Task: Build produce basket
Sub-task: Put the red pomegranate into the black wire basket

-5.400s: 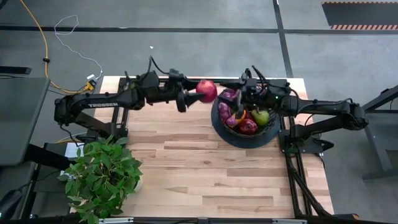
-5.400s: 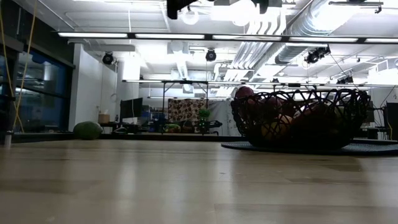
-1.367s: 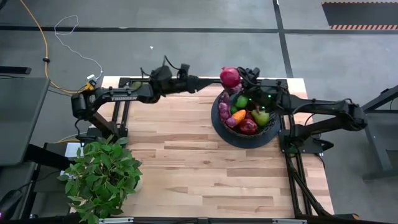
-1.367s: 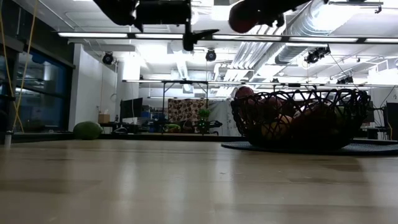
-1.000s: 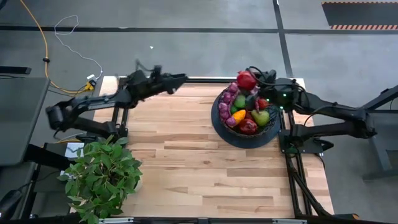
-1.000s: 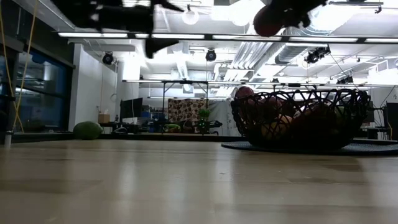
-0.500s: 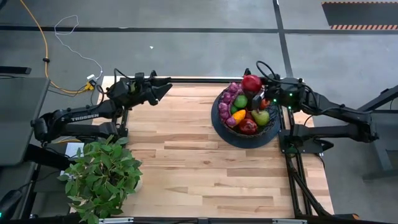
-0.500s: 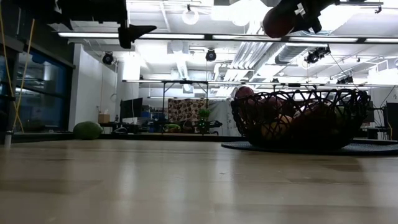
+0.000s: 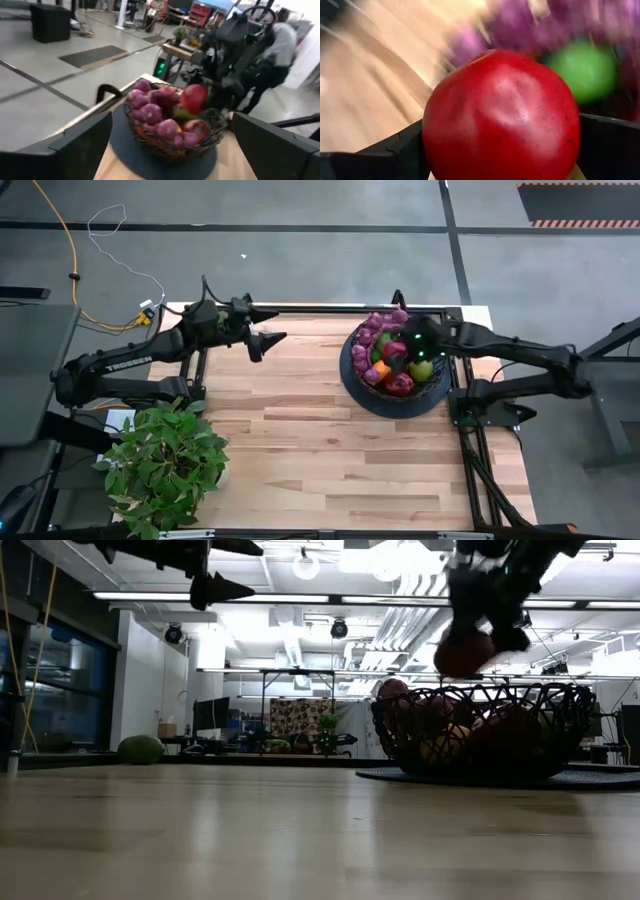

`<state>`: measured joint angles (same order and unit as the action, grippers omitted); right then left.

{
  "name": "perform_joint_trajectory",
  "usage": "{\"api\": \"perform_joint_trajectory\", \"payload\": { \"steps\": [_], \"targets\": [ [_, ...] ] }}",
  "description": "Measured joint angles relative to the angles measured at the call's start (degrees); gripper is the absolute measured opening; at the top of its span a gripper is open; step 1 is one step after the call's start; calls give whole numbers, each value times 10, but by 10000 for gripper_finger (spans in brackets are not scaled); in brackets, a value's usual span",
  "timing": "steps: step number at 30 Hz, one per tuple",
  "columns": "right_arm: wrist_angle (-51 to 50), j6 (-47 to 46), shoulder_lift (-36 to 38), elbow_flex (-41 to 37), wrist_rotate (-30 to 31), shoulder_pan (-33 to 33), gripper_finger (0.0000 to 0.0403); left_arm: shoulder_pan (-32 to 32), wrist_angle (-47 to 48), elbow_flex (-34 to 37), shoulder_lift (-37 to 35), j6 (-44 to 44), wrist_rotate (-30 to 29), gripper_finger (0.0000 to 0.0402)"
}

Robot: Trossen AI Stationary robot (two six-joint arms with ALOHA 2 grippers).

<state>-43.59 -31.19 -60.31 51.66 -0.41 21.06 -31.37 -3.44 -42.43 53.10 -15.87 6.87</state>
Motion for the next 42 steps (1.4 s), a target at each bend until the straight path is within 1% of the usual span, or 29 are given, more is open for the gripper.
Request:
{"api": "perform_joint_trajectory", "payload": {
  "steps": [2, 4, 8, 11, 13, 17, 20, 24, 29, 37, 40, 42],
  "targets": [
    [-40, 1, -32, 0, 19, 0, 347, 4, 6, -5, 0, 12, -17, 400],
    [-46, 6, -59, 0, 34, 0, 350, 6, 3, -5, 0, 11, -28, 400],
    [-3, 22, -104, 0, 39, 0, 355, 7, 3, -5, 0, 11, -33, 400],
    [37, 31, -129, 0, 58, 0, 356, 7, 8, -5, 0, 11, -33, 399],
    [48, 33, -146, 0, 75, 1, 356, 7, 11, -5, 0, 8, -33, 399],
    [49, 60, -180, 1, 80, 9, 357, 7, 12, -5, 0, 5, -32, 399],
    [58, 62, -196, 2, 90, 9, 357, 7, 11, -5, 0, 0, -32, 400],
    [58, 63, -202, 2, 92, 9, 358, 7, 11, -5, 0, 0, -32, 400],
    [57, 103, -199, 1, 88, 8, 358, 7, 11, -5, 0, -4, -24, 399],
    [48, 88, -200, 1, 86, 27, 358, 7, 11, -5, 0, -6, -22, 400],
    [47, 81, -200, 1, 85, 28, 368, 7, 11, -5, 0, -7, -21, 399],
    [44, 79, -200, 0, 71, 28, 386, 7, 11, -4, 0, -7, -22, 400]
  ]
}}
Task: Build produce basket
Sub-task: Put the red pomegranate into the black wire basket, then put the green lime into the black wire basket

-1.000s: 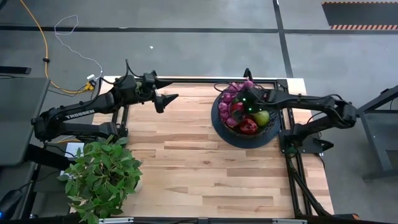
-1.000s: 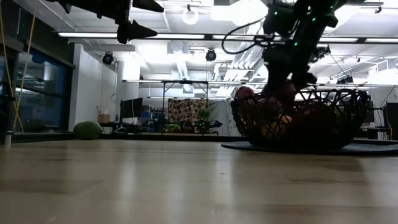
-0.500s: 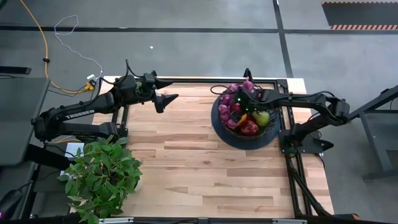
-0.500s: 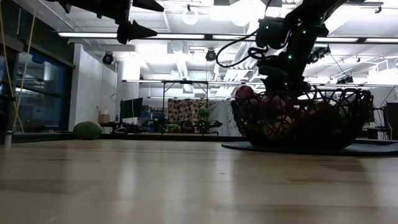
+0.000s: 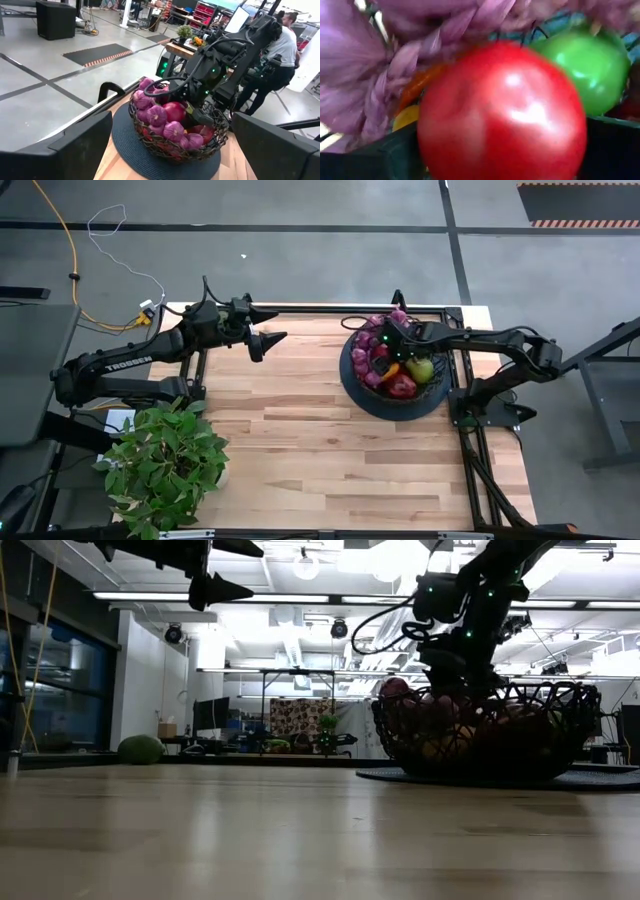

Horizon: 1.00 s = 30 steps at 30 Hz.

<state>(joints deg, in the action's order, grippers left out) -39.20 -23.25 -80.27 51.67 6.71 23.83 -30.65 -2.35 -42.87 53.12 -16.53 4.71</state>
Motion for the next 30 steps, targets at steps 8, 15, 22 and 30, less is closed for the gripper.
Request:
{"api": "perform_joint_trajectory", "payload": {
  "steps": [8, 15, 22, 30],
  "targets": [
    [6, -17, 27, -1, -13, 3, 397, 0, 0, 0, 0, -11, 0, 399],
    [-4, 40, 133, 0, -76, 18, 397, 0, 0, 0, 0, -11, 0, 399],
    [59, 51, 259, -1, -68, 11, 397, 0, 0, 0, 0, -13, 0, 400],
    [257, 177, 282, 0, -204, -21, 397, 1, -19, 0, 0, -13, 2, 399]
  ]
}}
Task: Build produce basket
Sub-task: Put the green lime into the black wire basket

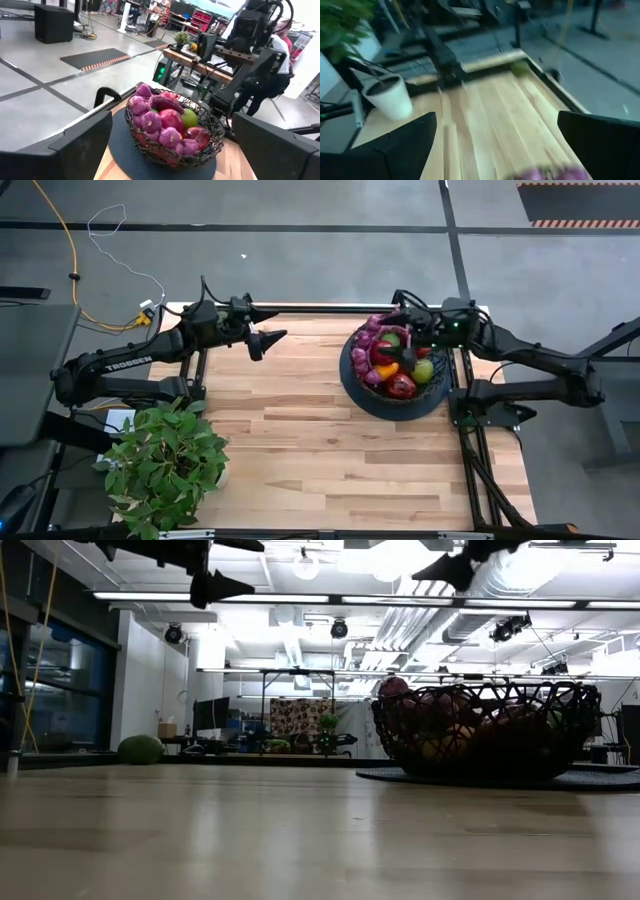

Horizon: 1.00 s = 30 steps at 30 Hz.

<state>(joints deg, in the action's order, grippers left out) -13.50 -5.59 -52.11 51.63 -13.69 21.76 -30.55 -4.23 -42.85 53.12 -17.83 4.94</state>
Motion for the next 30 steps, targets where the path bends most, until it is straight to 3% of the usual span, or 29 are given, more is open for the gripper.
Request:
{"api": "perform_joint_trajectory", "payload": {
  "steps": [5, 9, 15, 23, 25, 30],
  "targets": [
    [54, 20, -48, 0, -7, -11, 397, 19, -30, 0, 0, -23, 21, 399],
    [113, 15, -101, 0, -74, -13, 397, 52, -56, 0, 0, -45, 35, 399],
    [211, -8, -139, 0, -132, -13, 397, 101, -55, 0, 0, 6, -15, 399],
    [225, -25, -141, 0, -134, -11, 397, 115, -51, -1, 0, 4, -89, 399],
    [224, -25, -141, 0, -134, -11, 397, 108, 16, -25, 0, -18, -130, 399],
    [221, -25, -141, 0, -134, -11, 397, 46, 303, -142, 37, -38, -226, 399]
  ]
}}
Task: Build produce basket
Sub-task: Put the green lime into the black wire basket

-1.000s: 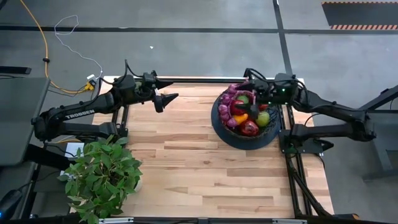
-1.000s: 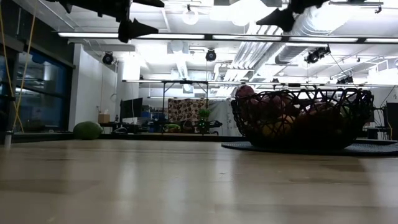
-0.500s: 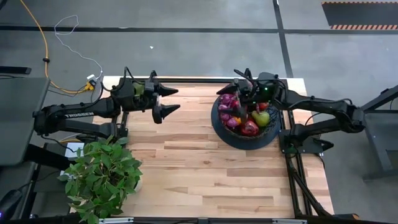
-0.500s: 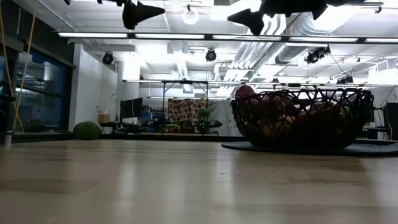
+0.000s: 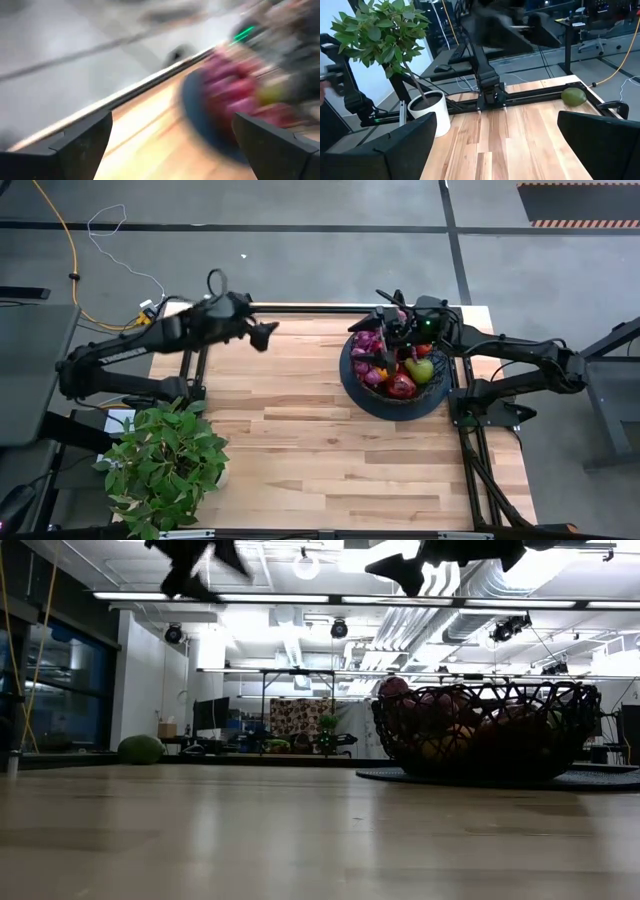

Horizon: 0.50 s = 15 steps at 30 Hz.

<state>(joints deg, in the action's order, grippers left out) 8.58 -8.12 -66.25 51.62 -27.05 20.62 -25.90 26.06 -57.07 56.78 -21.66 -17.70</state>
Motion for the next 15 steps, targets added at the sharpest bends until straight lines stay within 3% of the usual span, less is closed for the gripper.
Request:
{"api": "perform_joint_trajectory", "payload": {
  "steps": [3, 10, 15],
  "targets": [
    [-13, 0, 0, 0, 0, 0, 397, -62, 137, -46, 42, -22, -37, 399],
    [-34, -22, 0, 0, 0, 0, 397, -183, 318, -51, 149, -33, -102, 399],
    [-35, -21, 0, 0, 0, 0, 397, -233, 332, -26, 213, -37, -126, 399]
  ]
}}
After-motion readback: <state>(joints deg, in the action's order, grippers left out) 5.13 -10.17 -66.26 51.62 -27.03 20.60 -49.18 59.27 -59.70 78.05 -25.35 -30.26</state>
